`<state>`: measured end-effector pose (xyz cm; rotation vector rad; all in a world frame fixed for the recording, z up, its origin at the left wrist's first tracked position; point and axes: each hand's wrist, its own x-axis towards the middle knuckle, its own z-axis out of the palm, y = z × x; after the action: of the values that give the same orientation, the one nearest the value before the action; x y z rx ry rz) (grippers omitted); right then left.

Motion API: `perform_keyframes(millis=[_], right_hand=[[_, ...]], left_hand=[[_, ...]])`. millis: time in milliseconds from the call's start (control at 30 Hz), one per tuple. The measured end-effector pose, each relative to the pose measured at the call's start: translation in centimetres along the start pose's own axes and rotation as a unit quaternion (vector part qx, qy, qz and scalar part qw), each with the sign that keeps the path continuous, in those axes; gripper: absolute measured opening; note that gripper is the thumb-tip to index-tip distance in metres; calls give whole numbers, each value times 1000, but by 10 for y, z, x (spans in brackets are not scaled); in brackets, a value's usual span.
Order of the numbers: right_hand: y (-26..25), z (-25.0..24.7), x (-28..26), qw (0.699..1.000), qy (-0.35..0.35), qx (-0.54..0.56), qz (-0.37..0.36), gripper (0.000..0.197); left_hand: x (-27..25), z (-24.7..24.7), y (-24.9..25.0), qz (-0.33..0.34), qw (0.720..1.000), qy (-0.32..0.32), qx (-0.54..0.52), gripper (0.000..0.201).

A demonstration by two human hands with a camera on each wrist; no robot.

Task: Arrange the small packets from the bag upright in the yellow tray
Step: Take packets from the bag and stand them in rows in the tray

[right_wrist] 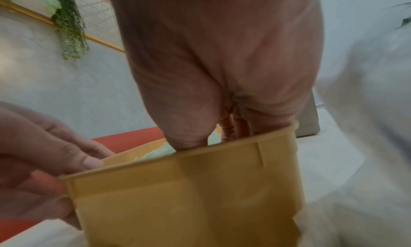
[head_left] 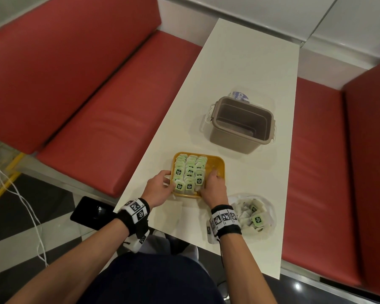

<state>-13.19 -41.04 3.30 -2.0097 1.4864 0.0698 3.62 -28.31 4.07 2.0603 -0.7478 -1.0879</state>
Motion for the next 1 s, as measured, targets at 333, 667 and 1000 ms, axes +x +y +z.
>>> perform_keyframes(millis=[333,667,1000], right_hand=[[-21,-11,-6,999,25,-21,-18,62],[57,-132,-84,987,147,19,-61,7],[122,-100,-96,941,-47,-291,-165,31]], left_hand=[[-2,-2,4,8,1000,9,16,50],[-52,31,62,236,967,86,38,26],[-84,169,74,341,885,-109,297,22]])
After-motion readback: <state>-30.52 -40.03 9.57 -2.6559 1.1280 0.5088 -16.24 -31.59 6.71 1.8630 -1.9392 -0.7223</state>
